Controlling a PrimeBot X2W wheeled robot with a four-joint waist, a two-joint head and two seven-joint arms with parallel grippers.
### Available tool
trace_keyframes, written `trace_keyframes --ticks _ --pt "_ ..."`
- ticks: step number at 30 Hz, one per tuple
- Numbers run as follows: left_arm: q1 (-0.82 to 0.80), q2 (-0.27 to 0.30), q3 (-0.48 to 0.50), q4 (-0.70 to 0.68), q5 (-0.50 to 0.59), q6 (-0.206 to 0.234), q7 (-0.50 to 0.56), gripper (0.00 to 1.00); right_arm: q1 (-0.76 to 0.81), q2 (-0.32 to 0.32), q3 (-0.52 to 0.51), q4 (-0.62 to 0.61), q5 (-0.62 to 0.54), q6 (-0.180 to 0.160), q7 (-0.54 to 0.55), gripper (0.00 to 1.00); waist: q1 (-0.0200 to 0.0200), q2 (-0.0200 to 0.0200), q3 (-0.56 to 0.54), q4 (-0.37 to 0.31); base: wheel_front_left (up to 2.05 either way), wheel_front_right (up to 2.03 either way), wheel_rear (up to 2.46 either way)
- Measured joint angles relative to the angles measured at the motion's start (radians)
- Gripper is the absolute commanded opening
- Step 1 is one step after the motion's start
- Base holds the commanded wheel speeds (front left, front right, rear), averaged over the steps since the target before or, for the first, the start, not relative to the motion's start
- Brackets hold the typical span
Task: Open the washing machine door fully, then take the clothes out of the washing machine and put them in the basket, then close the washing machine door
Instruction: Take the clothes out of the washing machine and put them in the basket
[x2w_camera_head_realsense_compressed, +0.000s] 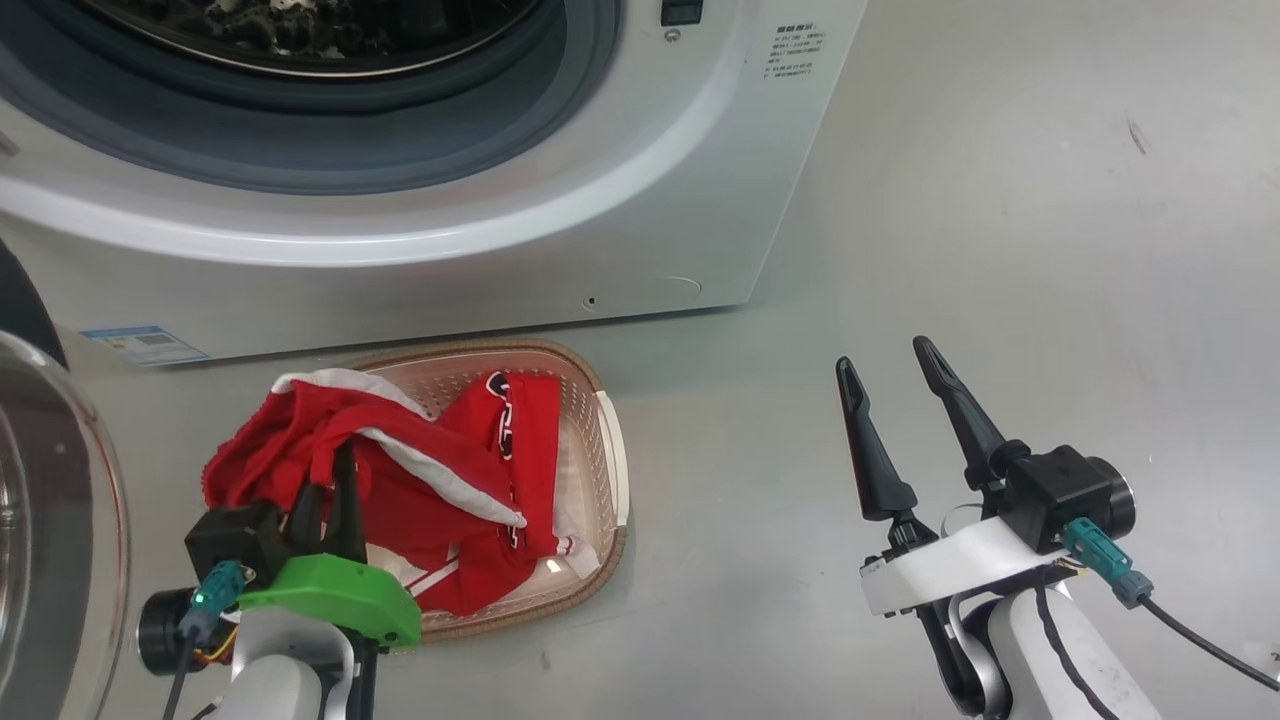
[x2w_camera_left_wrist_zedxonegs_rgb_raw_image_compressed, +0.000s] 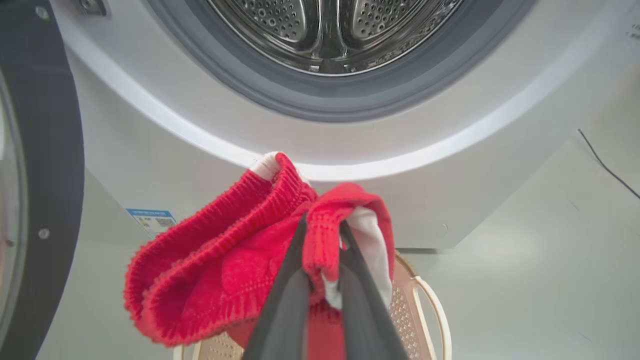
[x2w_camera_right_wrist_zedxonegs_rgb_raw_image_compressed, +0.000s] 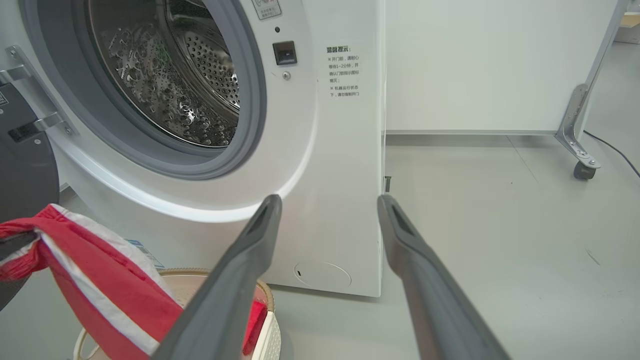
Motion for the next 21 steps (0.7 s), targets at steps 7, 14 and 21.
trace_keyframes --ticks 7,14,21 --pt "-0.088 -0.002 -0.018 0.132 -0.033 -0.008 0.034 0.0 -0.032 0.0 0.016 -0.017 0.0 0.007 0.0 1.0 0.0 0.0 0.062 -0.022 0.0 0.0 0.0" --pt "-0.178 -0.004 -0.033 0.238 -0.036 -0.023 0.077 0.0 -0.062 0.0 0.035 -0.037 0.002 0.007 0.0 1.0 0.0 0.0 0.128 -0.045 0.0 0.0 0.0" --pt "-0.285 0.007 -0.05 0.353 -0.028 -0.052 0.131 0.0 -0.108 -0.001 0.054 -0.059 0.017 0.003 0.0 1.0 0.0 0.0 0.215 -0.077 0.0 0.0 0.0"
